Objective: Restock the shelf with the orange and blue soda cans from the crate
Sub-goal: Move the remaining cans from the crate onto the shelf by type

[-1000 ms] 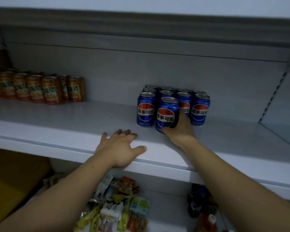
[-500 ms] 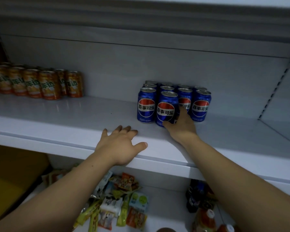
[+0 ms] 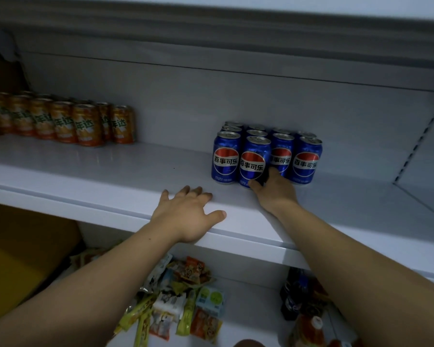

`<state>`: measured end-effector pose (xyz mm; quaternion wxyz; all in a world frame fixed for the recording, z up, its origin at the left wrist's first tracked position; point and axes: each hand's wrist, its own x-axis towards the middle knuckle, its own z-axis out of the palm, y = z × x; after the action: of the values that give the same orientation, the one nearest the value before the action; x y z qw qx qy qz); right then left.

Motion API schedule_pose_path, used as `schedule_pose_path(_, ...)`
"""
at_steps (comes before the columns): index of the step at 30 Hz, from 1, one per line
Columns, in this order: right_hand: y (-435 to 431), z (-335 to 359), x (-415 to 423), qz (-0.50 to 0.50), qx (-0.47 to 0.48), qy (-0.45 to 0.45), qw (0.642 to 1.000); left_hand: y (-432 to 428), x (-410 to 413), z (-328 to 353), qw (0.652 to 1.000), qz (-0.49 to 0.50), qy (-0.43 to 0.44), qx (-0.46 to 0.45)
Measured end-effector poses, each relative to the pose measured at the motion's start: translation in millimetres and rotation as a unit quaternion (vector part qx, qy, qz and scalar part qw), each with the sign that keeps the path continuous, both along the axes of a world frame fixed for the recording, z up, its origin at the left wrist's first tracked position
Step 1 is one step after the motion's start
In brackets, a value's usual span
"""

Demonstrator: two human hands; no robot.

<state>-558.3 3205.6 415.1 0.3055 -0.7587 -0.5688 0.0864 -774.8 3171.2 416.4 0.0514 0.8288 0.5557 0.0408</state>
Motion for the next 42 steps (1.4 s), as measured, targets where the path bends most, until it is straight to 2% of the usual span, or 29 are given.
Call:
schedule_pose_path(8, -9, 7, -6, -0.008, -0.035, 0.007, 0.999, -6, -1, 6, 1.000, -0.012, 0.000, -0.009)
schedule_pose_path(12, -20, 14, -11, -0.008, -0.012, 0.033, 0.999, -12, -14, 12, 0.999, -0.024, -0.007, -0.024)
schedule_pose_path(15, -27, 30, -21, 0.000, 0.021, 0.005, 1.000, -18, -34, 14, 1.000, -0.005, -0.017, -0.027)
schedule_pose_path(21, -39, 64, -49, 0.006, 0.030, -0.040, 0.999, -42, -79, 25, 0.997, 0.044, -0.064, -0.027)
schedule_pose_path(25, -53, 66, -79, 0.078, 0.052, -0.090, 0.991, -60, -107, 28, 0.994, 0.066, -0.085, -0.026)
schedule_pose_path(33, -79, 65, -204, 0.279, -0.008, -0.133, 0.951, -123, -185, 19, 0.978, 0.160, -0.132, -0.034)
schedule_pose_path(37, -92, 49, -285, 0.374, -0.021, -0.159, 0.913, -169, -240, 2, 0.958, 0.258, -0.125, -0.032)
schedule_pose_path(42, -115, 25, -387, 0.496, -0.063, -0.187, 0.846, -229, -313, -33, 0.910, 0.388, -0.134, -0.058)
